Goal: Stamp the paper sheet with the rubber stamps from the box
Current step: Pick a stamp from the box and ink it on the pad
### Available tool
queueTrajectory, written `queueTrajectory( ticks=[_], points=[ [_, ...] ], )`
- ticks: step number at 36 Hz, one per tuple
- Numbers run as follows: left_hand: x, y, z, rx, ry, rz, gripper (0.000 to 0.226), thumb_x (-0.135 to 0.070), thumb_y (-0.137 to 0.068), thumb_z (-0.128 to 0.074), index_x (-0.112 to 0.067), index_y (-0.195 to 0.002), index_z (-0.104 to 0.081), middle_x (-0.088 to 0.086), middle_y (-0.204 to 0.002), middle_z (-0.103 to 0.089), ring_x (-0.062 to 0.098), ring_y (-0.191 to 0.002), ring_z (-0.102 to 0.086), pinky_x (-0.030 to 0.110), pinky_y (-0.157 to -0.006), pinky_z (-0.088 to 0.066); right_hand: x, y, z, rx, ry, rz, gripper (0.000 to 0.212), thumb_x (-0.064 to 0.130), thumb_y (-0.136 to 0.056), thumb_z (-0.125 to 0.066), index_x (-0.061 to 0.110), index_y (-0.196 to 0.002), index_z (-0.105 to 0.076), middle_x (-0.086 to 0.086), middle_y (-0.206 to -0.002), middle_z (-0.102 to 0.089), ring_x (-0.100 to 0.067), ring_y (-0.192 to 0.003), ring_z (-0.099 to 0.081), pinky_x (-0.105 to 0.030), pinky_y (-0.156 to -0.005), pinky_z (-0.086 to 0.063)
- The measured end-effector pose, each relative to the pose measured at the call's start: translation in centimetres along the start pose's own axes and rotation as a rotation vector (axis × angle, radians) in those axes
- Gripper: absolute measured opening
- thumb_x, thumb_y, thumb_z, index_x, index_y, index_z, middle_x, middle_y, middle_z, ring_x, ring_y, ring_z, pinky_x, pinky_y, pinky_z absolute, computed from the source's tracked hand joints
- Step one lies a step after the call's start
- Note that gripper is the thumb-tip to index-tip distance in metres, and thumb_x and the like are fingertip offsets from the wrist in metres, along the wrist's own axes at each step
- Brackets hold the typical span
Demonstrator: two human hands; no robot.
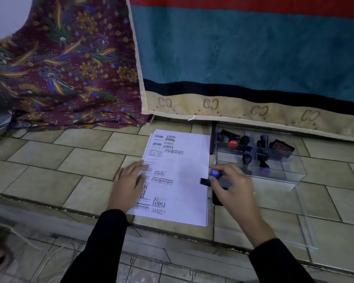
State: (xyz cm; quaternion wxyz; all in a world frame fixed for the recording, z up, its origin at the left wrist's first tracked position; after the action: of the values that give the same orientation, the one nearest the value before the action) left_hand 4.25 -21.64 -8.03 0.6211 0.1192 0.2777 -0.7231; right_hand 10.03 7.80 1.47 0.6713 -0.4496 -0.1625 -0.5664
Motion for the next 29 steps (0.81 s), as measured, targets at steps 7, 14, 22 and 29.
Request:
queueTrajectory(
  ticks=[7, 14, 22, 29],
  points=[
    [0.2, -0.2, 0.3, -0.02, 0.093, 0.032, 0.043, -0.041, -0.097, -0.034, -0.029, -0.129, -0.059, -0.015, -0.137, -0.053, 0.01, -0.129, -0.046, 0.019, -0.108, -0.021, -2.2, 2.1, 2.9, -0.002, 0.147, 0.027, 0.023, -0.002, -0.073, -0.073, 0.011, -0.09, -0.066, 0.004, -0.086, -0.061, -0.01, -0.076, -0.063, -0.019, -0.071, -0.049],
    [0.1, 0.0, 0.3, -0.015, 0.084, 0.058, 0.041, -0.031, -0.098, -0.039, -0.02, -0.131, -0.06, -0.005, -0.139, -0.055, 0.017, -0.134, -0.044, 0.025, -0.111, -0.024, -2.7, 2.7, 2.4, 0.039, 0.171, 0.048, 0.028, -0.003, -0.071, -0.074, 0.01, -0.096, -0.069, 0.002, -0.086, -0.062, -0.003, -0.078, -0.056, -0.009, -0.075, -0.045],
    [-0.6, 0.2, 0.4, -0.024, 0.045, 0.06, 0.035, -0.006, -0.099, -0.048, -0.013, -0.131, -0.06, 0.004, -0.141, -0.056, 0.021, -0.136, -0.042, 0.037, -0.116, -0.027, -2.6, 2.6, 2.5, 0.053, 0.18, 0.057, 0.026, 0.002, -0.075, -0.075, 0.009, -0.099, -0.07, 0.0, -0.088, -0.066, -0.012, -0.072, -0.064, -0.02, -0.072, -0.05],
    [-0.4, 0.1, 0.3, -0.01, 0.027, 0.061, 0.035, -0.008, -0.1, -0.047, -0.014, -0.132, -0.059, 0.002, -0.141, -0.055, 0.02, -0.137, -0.041, 0.029, -0.114, -0.025, -2.4, 3.0, 2.3, 0.084, 0.228, 0.039, 0.029, 0.003, -0.074, -0.076, 0.01, -0.102, -0.07, 0.002, -0.09, -0.066, -0.008, -0.07, -0.063, -0.01, -0.074, -0.047]
  ],
)
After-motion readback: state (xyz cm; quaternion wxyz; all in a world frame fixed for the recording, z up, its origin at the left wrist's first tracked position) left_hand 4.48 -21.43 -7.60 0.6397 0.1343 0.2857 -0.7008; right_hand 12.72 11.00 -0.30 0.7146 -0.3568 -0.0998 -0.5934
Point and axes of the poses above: each hand's wrist, its own y-axis away from the middle knuckle, its own z-axis out of the back of the hand, x = y × z, the point moved 5 cm from there along -y, towards the middle knuckle
